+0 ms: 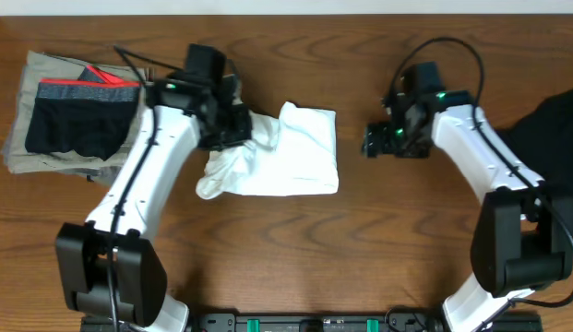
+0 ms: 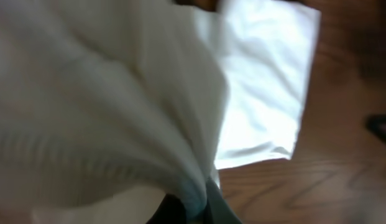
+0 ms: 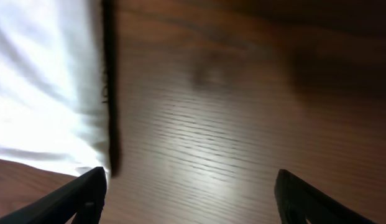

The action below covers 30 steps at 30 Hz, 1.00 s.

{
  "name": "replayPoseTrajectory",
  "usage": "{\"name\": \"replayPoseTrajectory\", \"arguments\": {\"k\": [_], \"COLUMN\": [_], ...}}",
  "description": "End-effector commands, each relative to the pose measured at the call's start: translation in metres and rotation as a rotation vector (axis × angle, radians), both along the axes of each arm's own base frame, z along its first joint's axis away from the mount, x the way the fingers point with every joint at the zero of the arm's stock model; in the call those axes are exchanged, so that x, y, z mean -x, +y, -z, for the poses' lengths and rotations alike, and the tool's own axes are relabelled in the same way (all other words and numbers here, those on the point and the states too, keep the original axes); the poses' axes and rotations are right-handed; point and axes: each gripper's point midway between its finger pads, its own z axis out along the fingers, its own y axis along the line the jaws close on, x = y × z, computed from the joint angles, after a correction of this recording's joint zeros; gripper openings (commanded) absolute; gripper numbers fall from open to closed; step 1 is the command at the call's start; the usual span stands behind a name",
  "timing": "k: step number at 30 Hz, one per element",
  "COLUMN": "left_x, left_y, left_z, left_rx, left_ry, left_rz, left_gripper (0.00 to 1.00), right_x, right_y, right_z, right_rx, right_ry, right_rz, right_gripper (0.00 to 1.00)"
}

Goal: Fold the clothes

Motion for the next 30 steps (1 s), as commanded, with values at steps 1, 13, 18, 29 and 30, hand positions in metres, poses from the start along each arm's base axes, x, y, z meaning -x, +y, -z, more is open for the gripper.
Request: {"name": "replayPoseTrajectory", "arguments": {"k": [1, 13, 18, 29, 30], "left_x": [-0.002, -0.015, -0.02, -0.016, -0.015], "left_y": [-0.025, -0.099, -0.115, -0.149, -0.154], "left_z": [-0.011, -0.006, 0.017, 0.05, 0.049], "left_rx": [0.018, 0.07, 0.068, 0.067, 0.074], "left_ry": [-0.042, -0.168, -0.148, -0.133, -0.145], "left_rz": [0.019, 0.142, 0.158, 0.226, 0.235], "left_gripper": [0.06, 0.06, 0.06, 0.1, 0.11], "right_x": [0.008, 0.018, 0.019, 0.02, 0.02], "right_y": [0.011, 0.011, 0.011, -0.015, -0.017], "right_z": [0.007, 0.016, 0.016, 0.02, 0.02], "right_rx": [-0.005, 0.002, 0.003, 0.105, 0.106], "right_ry": [0.023, 0.051, 0.057, 0.073, 0.075], "right_rz": [0.021, 0.03, 0.03, 0.108, 0.113], "right_gripper": [0.84, 0.84, 0.84, 0.86, 0.86]}}
